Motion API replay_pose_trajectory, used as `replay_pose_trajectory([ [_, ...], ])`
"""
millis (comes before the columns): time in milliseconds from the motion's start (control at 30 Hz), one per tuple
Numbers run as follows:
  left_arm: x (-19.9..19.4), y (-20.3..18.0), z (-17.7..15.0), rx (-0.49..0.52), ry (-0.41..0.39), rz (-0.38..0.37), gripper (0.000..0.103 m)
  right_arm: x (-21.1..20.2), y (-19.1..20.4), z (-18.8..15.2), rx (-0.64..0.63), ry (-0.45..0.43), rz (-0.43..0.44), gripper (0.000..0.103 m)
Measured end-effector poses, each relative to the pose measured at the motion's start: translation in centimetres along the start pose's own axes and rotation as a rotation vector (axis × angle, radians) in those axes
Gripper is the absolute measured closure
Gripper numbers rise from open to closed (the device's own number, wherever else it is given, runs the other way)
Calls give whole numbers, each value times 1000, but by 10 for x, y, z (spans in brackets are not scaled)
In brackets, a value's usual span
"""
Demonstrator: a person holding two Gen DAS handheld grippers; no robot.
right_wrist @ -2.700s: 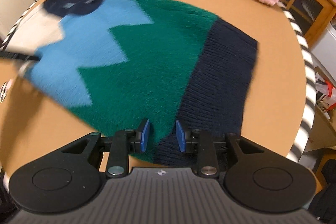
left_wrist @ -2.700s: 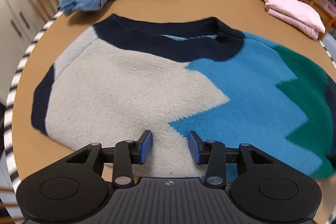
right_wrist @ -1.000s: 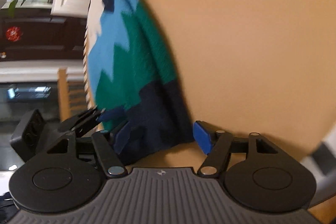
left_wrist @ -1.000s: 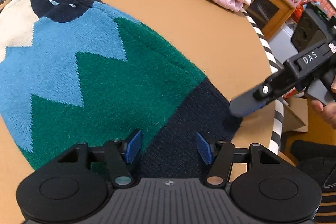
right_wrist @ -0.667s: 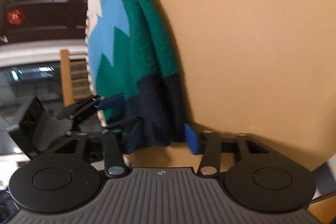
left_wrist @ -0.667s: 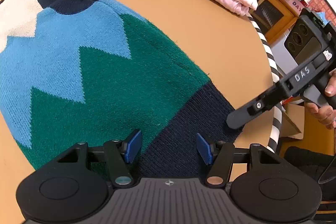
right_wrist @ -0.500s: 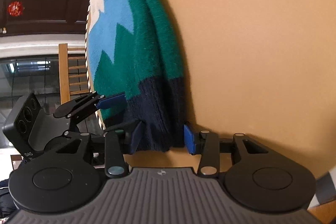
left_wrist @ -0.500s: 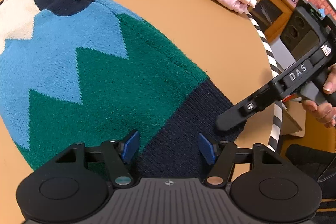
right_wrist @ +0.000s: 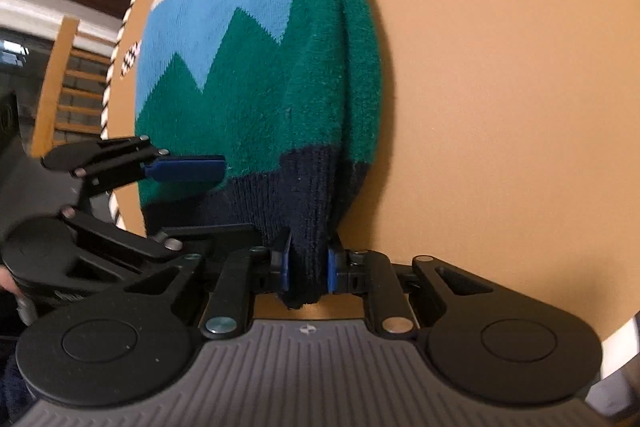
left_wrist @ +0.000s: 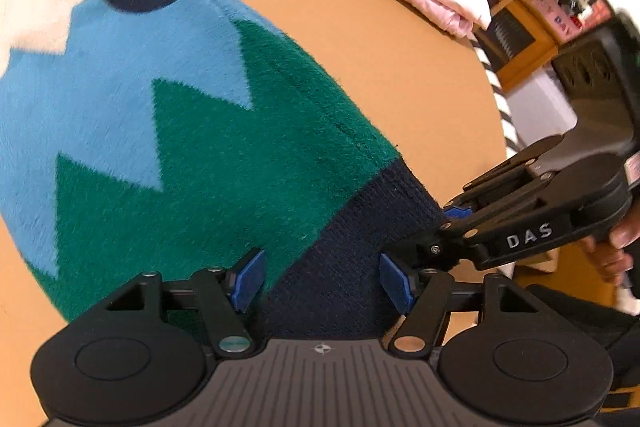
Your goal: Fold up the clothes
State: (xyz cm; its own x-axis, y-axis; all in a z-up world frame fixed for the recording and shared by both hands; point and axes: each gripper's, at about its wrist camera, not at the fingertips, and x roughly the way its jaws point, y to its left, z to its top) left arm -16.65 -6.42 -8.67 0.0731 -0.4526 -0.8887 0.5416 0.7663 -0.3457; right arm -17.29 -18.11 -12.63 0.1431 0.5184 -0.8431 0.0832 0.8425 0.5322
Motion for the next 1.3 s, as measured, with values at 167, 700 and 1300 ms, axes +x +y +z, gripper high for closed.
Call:
replay_pose_trajectory([
  [167,-37,36,-19,-176,-58,-29,30,-7,0,-4,-36,-9,-7,87],
  [700,-36,97,-121,-632,-140,-236,30,2,-11,4,61,57,47,87],
  [1300,-35,83,-125,-687,-222,-238,86,-9,-6,-2,69,17,69,87],
])
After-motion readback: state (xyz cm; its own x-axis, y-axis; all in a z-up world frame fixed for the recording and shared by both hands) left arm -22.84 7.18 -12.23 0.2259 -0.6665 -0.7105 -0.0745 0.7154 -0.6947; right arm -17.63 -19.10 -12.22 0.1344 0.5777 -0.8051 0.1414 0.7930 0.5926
